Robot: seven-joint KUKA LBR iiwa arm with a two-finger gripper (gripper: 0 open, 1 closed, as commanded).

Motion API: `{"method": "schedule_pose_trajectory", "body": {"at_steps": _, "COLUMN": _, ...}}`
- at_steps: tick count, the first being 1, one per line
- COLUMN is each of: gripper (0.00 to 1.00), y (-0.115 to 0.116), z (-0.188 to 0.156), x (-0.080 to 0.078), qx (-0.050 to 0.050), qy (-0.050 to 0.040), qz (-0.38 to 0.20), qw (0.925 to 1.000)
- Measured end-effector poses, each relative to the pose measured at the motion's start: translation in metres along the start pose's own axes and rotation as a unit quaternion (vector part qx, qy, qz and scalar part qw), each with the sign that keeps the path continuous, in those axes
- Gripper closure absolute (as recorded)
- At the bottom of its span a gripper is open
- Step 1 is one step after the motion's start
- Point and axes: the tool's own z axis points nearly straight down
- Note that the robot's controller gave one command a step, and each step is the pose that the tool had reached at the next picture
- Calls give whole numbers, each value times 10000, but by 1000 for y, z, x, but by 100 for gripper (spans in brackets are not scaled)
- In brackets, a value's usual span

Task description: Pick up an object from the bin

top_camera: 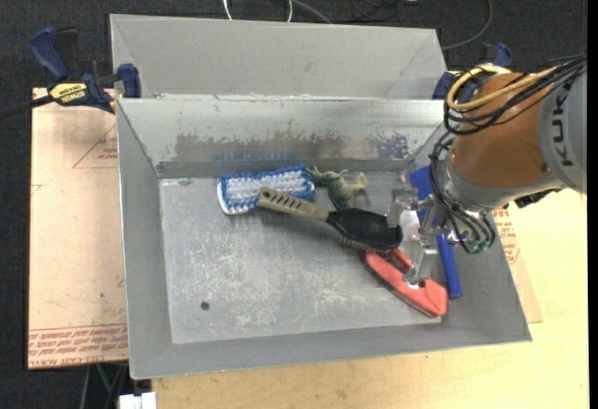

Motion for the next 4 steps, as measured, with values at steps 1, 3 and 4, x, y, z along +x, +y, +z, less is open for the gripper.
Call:
{"method": "schedule_pose_trajectory", "body": {"at_steps": 1, "gripper": 0, "y": 0, "z": -3, "x": -2, "qx": 3, "qy": -30, "qz": -16, "qw": 10000}}
{"method": "schedule_pose_trajectory", "body": {"at_steps": 3, "gripper": 0, "y": 54, "z": 8, "x": -62, "qx": 17, "qy": -90, "qz": 271, "qw": 9996}}
{"method": "schedule_pose_trajectory", "body": {"at_steps": 4, "gripper": 0, "y": 51, "z": 33, "x": -43, "qx": -4, "qy": -11, "qz": 479, "qw": 9989}}
